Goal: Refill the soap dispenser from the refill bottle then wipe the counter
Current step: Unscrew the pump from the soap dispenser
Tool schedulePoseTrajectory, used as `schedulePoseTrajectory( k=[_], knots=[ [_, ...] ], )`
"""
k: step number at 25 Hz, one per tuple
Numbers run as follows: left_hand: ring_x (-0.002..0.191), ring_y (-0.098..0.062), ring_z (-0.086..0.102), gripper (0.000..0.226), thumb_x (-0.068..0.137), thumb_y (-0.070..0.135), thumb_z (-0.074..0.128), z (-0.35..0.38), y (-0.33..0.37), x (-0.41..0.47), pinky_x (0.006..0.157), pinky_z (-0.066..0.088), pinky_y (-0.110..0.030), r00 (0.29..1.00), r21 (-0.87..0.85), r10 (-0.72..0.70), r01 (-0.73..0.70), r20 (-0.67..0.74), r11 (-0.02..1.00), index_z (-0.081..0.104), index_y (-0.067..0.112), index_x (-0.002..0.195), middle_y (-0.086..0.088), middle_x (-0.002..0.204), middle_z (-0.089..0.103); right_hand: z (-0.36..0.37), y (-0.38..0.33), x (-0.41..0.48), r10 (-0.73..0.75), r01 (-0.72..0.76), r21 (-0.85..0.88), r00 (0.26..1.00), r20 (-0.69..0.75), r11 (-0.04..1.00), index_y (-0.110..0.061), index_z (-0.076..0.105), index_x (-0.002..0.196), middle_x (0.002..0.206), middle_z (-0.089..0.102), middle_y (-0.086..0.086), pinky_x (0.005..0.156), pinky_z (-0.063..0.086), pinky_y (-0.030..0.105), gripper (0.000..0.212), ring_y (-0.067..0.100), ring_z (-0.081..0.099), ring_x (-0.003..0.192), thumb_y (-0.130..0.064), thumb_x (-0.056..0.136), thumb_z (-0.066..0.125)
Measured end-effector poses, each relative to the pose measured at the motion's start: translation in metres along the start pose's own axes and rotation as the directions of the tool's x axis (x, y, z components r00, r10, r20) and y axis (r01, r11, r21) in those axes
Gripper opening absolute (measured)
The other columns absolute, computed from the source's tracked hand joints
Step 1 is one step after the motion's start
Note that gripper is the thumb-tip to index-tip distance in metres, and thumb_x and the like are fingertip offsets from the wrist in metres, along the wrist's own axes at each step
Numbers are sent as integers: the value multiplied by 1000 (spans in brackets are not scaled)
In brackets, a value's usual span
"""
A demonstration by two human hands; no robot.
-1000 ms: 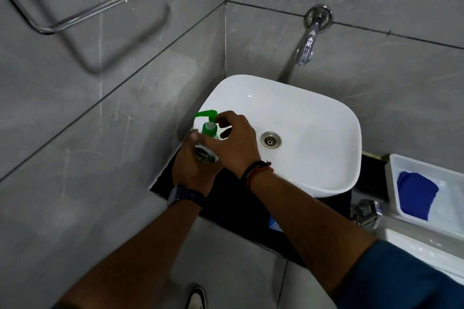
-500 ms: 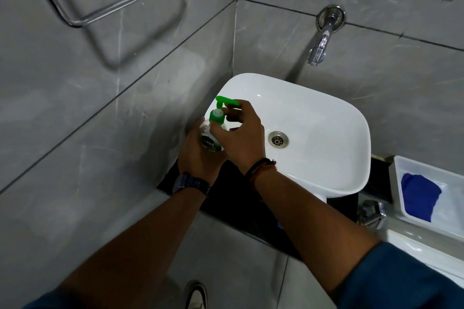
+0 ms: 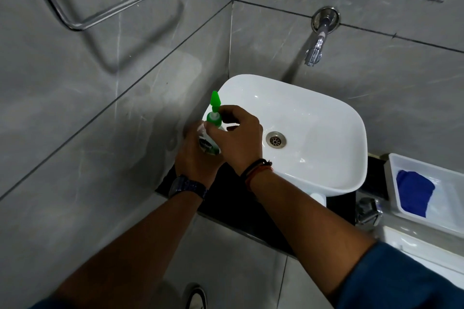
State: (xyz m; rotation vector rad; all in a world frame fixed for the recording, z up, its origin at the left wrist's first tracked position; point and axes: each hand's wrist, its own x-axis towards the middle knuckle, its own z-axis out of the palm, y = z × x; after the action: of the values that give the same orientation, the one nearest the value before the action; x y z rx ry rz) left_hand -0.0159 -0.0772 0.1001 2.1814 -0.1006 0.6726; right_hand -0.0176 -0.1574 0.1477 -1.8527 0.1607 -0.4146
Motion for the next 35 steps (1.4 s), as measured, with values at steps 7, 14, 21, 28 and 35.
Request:
schedulePoseTrajectory(
  k=[7, 14, 21, 28, 35],
  knots=[
    [88, -12, 57, 70, 53, 43, 79, 9, -26, 5, 73, 42, -21, 958, -43, -215, 227, 190, 973, 49, 27, 115, 6, 104, 61, -9, -22, 17, -176, 188, 217, 982, -73, 958, -5, 64, 107, 92, 71, 10, 78, 54, 45, 37, 22, 67, 88, -1, 71, 71],
    [84, -8, 55, 74, 46, 40, 89, 8, -60, 3, 65, 40, -8, 920, -128, -372, 386, 121, 914, 50, 27, 108, 12, 96, 57, -15, -41, 43, -189, 381, 371, 867, -461, 847, -6, 62, 98, 73, 56, 3, 59, 44, 16, 23, 7, 47, 60, -1, 77, 64],
    [106, -21, 57, 93, 34, 61, 82, 10, -105, -6, 87, 51, -42, 869, -108, -486, 493, 86, 863, 54, 24, 115, -2, 117, 60, 9, 53, 16, 65, 24, -361, 970, 232, 932, -15, 65, 110, 106, 65, 12, 85, 50, 40, 29, 28, 64, 92, -22, 82, 65],
    [115, -18, 52, 96, 39, 37, 91, 24, -138, -24, 98, 41, -31, 897, -159, -425, 440, 121, 884, 50, 19, 124, -3, 126, 57, 26, 123, -11, 138, 262, -653, 858, 494, 710, -9, 60, 108, 107, 63, 16, 76, 48, 39, 24, 37, 60, 96, -18, 85, 55],
    [111, 1, 39, 94, 38, 23, 94, 32, -157, -34, 98, 27, -9, 953, -131, -265, 284, 144, 950, 49, 7, 119, 1, 120, 47, 38, 170, -24, 167, 408, -743, 809, 564, 531, -10, 55, 113, 112, 61, 15, 84, 42, 39, 24, 35, 53, 104, -14, 91, 46]
  ],
)
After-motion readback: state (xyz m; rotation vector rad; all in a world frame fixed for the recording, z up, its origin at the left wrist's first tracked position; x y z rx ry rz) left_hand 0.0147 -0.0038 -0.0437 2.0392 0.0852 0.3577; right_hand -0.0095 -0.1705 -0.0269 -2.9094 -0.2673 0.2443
